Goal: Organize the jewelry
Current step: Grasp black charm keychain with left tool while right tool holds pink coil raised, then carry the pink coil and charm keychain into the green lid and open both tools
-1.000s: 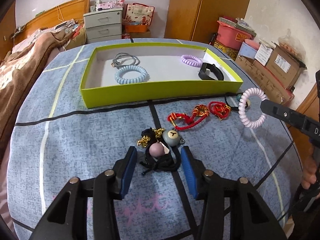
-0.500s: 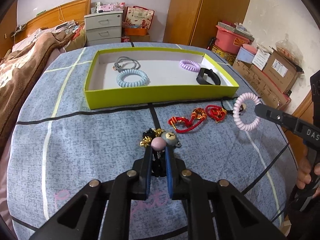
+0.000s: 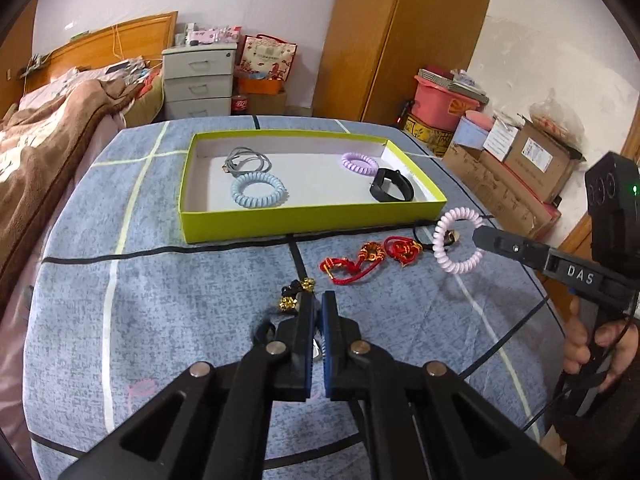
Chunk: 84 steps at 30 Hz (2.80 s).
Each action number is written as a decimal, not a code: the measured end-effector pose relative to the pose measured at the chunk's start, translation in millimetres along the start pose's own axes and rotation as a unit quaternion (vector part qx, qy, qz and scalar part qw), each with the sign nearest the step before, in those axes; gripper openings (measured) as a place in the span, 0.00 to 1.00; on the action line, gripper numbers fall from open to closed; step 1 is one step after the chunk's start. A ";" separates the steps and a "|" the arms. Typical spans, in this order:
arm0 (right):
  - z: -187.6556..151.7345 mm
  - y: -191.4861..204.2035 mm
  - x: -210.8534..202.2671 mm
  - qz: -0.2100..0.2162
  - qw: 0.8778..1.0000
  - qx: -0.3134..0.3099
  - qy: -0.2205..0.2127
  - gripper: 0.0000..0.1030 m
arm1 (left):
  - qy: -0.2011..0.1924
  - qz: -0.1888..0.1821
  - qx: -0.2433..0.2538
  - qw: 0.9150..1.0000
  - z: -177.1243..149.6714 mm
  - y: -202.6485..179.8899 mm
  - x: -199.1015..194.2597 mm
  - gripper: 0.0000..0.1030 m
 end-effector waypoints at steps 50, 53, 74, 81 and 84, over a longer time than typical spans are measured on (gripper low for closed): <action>53.8 20.6 2.9 0.004 1.000 -0.019 -0.016 0.09 | -0.003 0.039 0.009 0.999 37.8 29.1 -1.6 0.23; 75.3 22.1 16.5 0.004 1.000 -0.022 -0.013 0.09 | -0.010 0.042 0.006 0.999 56.6 37.2 4.4 0.23; 117.1 -0.5 154.2 -0.026 0.996 -0.027 0.087 0.09 | 0.047 0.065 -0.012 0.997 107.8 80.7 97.8 0.23; 115.9 0.5 167.4 -0.040 0.994 -0.047 0.096 0.10 | 0.064 0.067 -0.021 0.995 106.3 87.4 115.4 0.25; 115.4 0.3 169.4 -0.046 0.993 -0.055 0.095 0.10 | 0.070 0.064 -0.031 0.995 103.7 90.4 119.6 0.25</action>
Point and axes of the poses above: each gripper's, at about its wrist camera, not at the fingertips, and x roughly the way its jaws point, y to its left, z to its top, the point moved 5 cm from there along x, roughly the way its jaws point, and after that the axes turned 5 degrees about x, right-handed, at the moved point
